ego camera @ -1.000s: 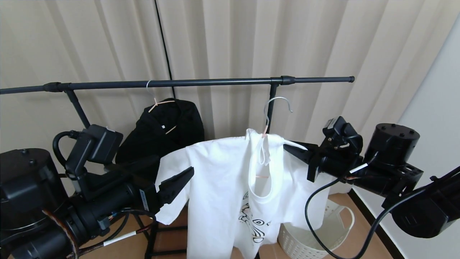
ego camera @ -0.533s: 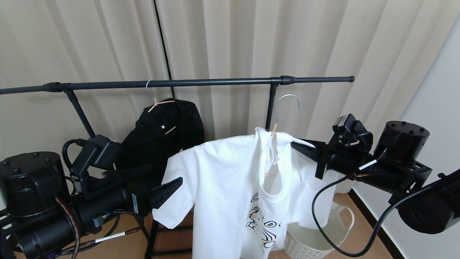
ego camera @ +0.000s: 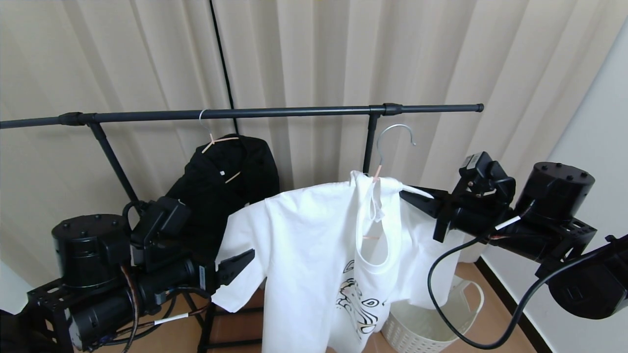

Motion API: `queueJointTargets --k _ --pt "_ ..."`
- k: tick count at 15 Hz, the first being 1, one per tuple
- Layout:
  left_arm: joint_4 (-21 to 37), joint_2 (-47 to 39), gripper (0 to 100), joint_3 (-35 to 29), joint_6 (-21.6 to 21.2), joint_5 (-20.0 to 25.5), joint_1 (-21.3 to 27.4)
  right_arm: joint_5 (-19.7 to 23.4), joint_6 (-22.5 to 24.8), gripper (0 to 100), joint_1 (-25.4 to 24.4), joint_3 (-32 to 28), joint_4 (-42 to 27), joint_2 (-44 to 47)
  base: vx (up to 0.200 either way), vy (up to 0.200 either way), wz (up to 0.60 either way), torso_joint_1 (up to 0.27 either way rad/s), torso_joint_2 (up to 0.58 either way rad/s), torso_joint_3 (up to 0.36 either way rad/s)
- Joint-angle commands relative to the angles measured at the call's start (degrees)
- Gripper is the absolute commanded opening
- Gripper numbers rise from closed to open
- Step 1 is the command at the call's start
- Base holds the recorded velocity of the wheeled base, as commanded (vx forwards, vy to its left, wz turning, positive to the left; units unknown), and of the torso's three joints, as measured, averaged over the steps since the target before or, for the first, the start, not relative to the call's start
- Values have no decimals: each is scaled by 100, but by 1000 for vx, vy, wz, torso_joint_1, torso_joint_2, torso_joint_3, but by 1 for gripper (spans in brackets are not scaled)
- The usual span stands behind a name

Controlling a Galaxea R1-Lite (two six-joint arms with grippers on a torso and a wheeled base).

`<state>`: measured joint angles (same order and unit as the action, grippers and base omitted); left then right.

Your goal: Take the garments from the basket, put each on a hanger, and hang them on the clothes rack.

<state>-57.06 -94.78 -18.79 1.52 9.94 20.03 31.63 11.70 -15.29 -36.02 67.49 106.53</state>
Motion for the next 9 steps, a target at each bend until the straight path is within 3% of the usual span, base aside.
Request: queueJointTargets --k 1,2,9 --pt "-6 -251 100 -37 6 0 -78 1 -1 0 -1 -1 1 -19 0 0 0 0 0 0" --pt "-6 -269 0 -55 15 0 -104 1 -1 0 -1 8 1 -27 0 0 0 0 0 0" --pt "-15 -374 0 -108 6 0 -271 1 -1 0 8 -10 1 -54 0 0 0 0 0 0"
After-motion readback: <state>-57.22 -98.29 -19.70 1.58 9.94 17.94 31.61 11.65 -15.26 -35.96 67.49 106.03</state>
